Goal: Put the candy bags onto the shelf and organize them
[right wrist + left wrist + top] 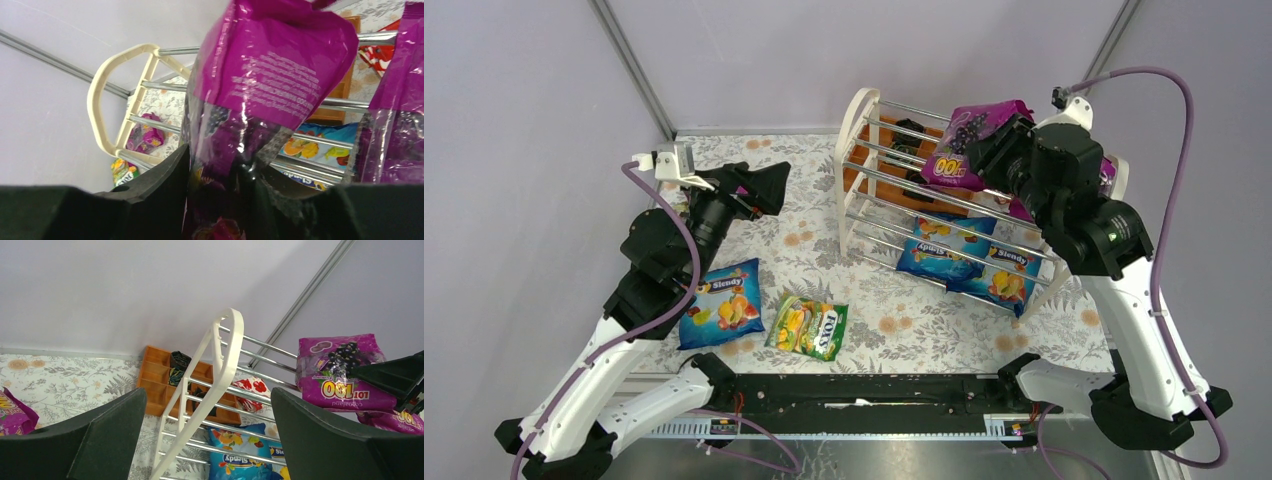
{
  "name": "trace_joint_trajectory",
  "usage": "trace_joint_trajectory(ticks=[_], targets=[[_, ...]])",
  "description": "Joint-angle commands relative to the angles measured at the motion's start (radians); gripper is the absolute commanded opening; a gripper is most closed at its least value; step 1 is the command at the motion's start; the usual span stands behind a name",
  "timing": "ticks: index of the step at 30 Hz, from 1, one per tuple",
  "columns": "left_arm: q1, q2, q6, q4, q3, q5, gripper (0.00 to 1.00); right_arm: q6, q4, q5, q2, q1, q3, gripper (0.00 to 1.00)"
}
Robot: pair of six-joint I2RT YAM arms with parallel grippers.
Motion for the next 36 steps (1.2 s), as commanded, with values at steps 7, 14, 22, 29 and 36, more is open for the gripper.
trace_joint_trajectory(ticks=[7,14,22,29,36], targets=[[0.003,-0.012,-0.001,0.033,0.000,0.014,0.99,-0.171,-0.095,0.191,0.026,-0.009,0.165,0.75],[0.003,-0.013,-0.002,0.036,-0.004,0.013,0.99,-0.265,-0.159,0.249,-0.010,-0.009,0.246,0.87],[0.005,-0.006,-0.011,0.041,-0.009,0.025,0.99,-0.271,-0.089,0.220,-0.032,-0.010,0.164,0.72],[0.006,-0.008,-0.011,0.041,-0.011,0.024,0.99,-0.257,-0.001,0.232,-0.014,-0.009,0.074,0.52],[0.006,-0.009,-0.010,0.040,-0.011,0.027,0.99,-0.188,0.083,0.195,-0.001,-0.009,-0.064,0.50]])
